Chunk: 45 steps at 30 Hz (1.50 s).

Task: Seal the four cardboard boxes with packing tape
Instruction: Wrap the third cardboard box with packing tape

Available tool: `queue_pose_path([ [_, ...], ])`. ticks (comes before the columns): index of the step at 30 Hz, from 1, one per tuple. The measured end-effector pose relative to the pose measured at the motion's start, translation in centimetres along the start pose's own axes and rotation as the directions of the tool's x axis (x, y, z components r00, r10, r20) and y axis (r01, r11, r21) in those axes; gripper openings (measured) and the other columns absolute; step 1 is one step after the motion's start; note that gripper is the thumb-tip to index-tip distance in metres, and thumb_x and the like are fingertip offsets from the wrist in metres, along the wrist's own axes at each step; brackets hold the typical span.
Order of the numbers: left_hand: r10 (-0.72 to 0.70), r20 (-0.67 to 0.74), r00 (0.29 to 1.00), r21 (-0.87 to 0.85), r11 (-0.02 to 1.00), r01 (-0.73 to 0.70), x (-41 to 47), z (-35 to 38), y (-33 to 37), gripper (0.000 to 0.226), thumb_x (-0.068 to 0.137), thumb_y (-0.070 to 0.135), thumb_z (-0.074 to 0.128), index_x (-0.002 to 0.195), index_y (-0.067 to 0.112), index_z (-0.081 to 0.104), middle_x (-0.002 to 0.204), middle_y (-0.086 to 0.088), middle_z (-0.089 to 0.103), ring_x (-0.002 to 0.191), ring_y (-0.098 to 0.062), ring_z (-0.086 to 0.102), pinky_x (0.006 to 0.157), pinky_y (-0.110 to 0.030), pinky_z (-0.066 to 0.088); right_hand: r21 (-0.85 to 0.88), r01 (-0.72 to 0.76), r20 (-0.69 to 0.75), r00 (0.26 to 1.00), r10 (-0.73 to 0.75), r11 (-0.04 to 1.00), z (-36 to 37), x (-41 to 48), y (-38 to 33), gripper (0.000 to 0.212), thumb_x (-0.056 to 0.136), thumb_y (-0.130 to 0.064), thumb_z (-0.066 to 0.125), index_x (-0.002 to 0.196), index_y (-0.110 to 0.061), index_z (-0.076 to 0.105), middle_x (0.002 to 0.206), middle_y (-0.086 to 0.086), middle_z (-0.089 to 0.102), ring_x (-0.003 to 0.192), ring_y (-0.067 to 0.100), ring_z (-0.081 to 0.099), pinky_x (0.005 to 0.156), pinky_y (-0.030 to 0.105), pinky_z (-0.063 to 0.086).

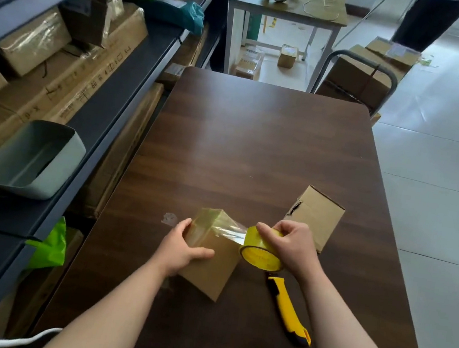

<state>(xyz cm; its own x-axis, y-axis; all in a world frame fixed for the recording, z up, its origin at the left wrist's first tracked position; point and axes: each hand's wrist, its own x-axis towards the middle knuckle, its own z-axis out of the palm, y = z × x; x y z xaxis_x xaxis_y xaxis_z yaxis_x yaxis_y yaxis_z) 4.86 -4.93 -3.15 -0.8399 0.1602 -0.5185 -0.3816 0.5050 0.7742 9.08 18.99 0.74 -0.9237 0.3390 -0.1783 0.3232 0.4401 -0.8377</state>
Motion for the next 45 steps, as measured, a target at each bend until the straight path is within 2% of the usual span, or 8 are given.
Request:
queue_pose_path([
  [11, -0.112, 0.080, 0.991, -0.375, 0.917, 0.134, 0.6, 0.2, -2.7, 0.088, 0.067, 0.014, 0.085, 0.143, 0.017, 0.041, 0.139, -0.010, 0.048, 0.117, -0.022, 0.053, 0.086, -0.032, 0.049, -0.409, -0.117, -0.005, 0.992, 0.126, 0.905, 2.0, -0.8, 2.9, 0.045, 0.077, -0.067, 0.063, 0.071, -0.022, 0.065, 0.070, -0.008, 0.064, 0.072, 0.012, 0.061, 0.064, 0.032, 0.051],
  [19, -0.150, 0.110, 0.983, -0.475, 0.860, 0.185, 0.7, -0.4, -3.2, 0.112, 0.041, 0.032, 0.092, 0.140, 0.019, 0.044, 0.131, -0.010, 0.055, 0.111, -0.023, 0.059, 0.079, -0.034, 0.052, -0.488, -0.124, 0.000, 0.990, 0.142, 0.864, 3.9, -0.2, 3.0, 0.049, 0.080, -0.070, 0.056, 0.082, -0.022, 0.067, 0.078, -0.007, 0.065, 0.076, 0.013, 0.059, 0.061, 0.027, 0.042],
  [28, -0.224, 0.138, 0.965, -0.457, 0.850, 0.263, 1.1, -1.1, -3.9, 0.071, 0.069, 0.023, 0.080, 0.133, 0.020, 0.050, 0.120, -0.008, 0.062, 0.105, -0.027, 0.061, 0.080, -0.040, 0.051, -0.462, -0.162, 0.030, 0.980, 0.197, 0.872, 6.1, 0.6, 3.8, 0.050, 0.081, -0.071, 0.053, 0.084, -0.023, 0.066, 0.085, -0.003, 0.065, 0.086, 0.019, 0.061, 0.067, 0.030, 0.045],
  [31, -0.189, 0.057, 0.980, -0.302, 0.933, 0.197, 1.0, -1.4, -2.9, 0.056, 0.080, 0.030, 0.075, 0.131, 0.025, 0.051, 0.128, -0.006, 0.057, 0.108, -0.021, 0.058, 0.083, -0.037, 0.050, -0.396, -0.222, 0.029, 0.967, 0.253, 0.891, 6.9, 0.4, 3.8, 0.052, 0.082, -0.071, 0.052, 0.073, -0.021, 0.062, 0.076, -0.003, 0.063, 0.082, 0.020, 0.059, 0.064, 0.031, 0.044],
  [33, -0.066, -0.151, 0.986, 0.114, 0.990, 0.084, 1.0, -1.5, -2.3, 0.060, 0.085, 0.042, 0.068, 0.139, 0.029, 0.045, 0.142, 0.000, 0.047, 0.125, -0.019, 0.047, 0.101, -0.041, 0.043, -0.359, -0.265, 0.025, 0.956, 0.293, 0.895, 7.6, -0.1, 3.7, 0.054, 0.085, -0.070, 0.050, 0.066, -0.019, 0.059, 0.068, -0.005, 0.059, 0.077, 0.019, 0.057, 0.061, 0.031, 0.040],
  [36, 0.347, -0.178, 0.921, 0.668, 0.730, -0.146, 0.4, 0.2, -0.8, 0.064, 0.096, 0.043, 0.046, 0.152, 0.031, 0.017, 0.161, 0.007, 0.009, 0.148, -0.016, 0.008, 0.119, -0.040, 0.008, -0.256, -0.343, -0.017, 0.936, 0.350, 0.904, 8.0, -0.8, 3.3, 0.056, 0.086, -0.066, 0.053, 0.065, -0.015, 0.061, 0.065, -0.003, 0.059, 0.070, 0.015, 0.055, 0.057, 0.031, 0.037],
  [39, 0.402, 0.136, 0.906, 0.796, 0.500, -0.341, 0.3, 3.0, -0.3, 0.059, 0.098, 0.049, 0.012, 0.148, 0.033, -0.015, 0.155, 0.009, -0.023, 0.146, -0.014, -0.020, 0.117, -0.039, -0.016, -0.123, -0.345, -0.003, 0.938, 0.347, 0.931, 8.5, -1.5, 3.4, 0.049, 0.089, -0.056, 0.058, 0.059, -0.017, 0.058, 0.059, -0.003, 0.056, 0.062, 0.014, 0.053, 0.054, 0.032, 0.037],
  [45, 0.400, 0.207, 0.893, 0.853, 0.373, -0.365, 1.5, 3.3, -1.6, 0.062, 0.084, 0.058, -0.019, 0.144, 0.041, -0.017, 0.156, 0.009, -0.022, 0.143, -0.019, -0.024, 0.113, -0.045, -0.019, 0.124, -0.258, 0.113, 0.963, 0.244, 0.958, 8.1, -3.8, 5.7, 0.037, 0.095, -0.039, 0.056, 0.065, -0.017, 0.056, 0.059, -0.007, 0.044, 0.055, 0.006, 0.040, 0.055, 0.027, 0.035],
])
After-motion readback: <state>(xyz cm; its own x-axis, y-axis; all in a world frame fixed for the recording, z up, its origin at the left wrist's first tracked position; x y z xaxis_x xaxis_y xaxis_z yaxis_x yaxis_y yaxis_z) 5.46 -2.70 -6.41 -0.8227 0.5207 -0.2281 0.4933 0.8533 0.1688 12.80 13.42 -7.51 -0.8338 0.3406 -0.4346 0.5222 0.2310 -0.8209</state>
